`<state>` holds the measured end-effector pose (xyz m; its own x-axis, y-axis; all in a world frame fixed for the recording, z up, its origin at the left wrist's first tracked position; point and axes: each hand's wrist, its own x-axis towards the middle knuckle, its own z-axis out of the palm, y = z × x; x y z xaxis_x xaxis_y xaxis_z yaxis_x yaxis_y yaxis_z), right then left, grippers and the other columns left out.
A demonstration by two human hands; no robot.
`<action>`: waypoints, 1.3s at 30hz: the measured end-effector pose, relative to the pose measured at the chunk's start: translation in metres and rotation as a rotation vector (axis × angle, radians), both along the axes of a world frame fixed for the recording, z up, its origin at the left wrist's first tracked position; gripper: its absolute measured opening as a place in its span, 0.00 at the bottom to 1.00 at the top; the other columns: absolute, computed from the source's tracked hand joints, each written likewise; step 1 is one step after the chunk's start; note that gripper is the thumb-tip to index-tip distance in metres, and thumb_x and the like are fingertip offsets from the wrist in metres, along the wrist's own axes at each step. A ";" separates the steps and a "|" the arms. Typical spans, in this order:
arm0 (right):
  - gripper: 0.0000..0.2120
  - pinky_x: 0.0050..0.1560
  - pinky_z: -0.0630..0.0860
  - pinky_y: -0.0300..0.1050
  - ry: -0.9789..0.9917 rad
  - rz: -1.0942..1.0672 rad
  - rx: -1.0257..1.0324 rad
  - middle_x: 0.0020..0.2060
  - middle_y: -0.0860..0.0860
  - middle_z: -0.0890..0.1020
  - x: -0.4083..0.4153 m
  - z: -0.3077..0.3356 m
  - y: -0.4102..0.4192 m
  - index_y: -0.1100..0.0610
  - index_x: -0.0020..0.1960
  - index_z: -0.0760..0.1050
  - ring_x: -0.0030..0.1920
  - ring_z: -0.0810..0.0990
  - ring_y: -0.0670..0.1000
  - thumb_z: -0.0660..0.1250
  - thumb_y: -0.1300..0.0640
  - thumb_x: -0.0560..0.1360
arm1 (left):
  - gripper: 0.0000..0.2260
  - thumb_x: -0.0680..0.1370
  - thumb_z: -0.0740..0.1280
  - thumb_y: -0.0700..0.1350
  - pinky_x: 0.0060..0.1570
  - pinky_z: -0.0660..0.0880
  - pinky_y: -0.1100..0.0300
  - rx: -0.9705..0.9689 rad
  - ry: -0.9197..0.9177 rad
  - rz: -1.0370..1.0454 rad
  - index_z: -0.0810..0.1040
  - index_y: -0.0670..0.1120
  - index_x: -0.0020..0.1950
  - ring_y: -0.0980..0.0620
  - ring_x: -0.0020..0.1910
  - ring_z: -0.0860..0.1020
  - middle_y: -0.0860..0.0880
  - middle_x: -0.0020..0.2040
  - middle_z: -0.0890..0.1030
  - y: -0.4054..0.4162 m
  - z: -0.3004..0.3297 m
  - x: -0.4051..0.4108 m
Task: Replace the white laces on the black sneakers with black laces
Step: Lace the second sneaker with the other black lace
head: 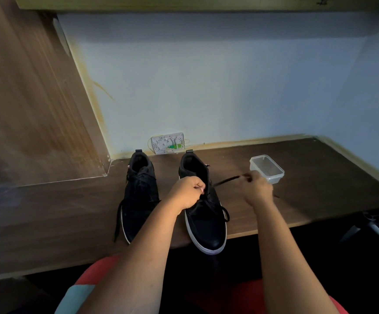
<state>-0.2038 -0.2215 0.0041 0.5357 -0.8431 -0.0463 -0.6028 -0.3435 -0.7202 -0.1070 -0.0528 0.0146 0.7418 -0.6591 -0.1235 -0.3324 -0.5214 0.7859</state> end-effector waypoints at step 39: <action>0.11 0.48 0.69 0.44 -0.163 -0.206 0.123 0.54 0.58 0.78 -0.013 -0.010 -0.006 0.60 0.58 0.76 0.53 0.75 0.56 0.61 0.57 0.80 | 0.13 0.84 0.54 0.42 0.38 0.67 0.64 0.262 -0.207 0.007 0.76 0.36 0.52 0.53 0.40 0.72 0.46 0.47 0.77 0.043 0.026 0.022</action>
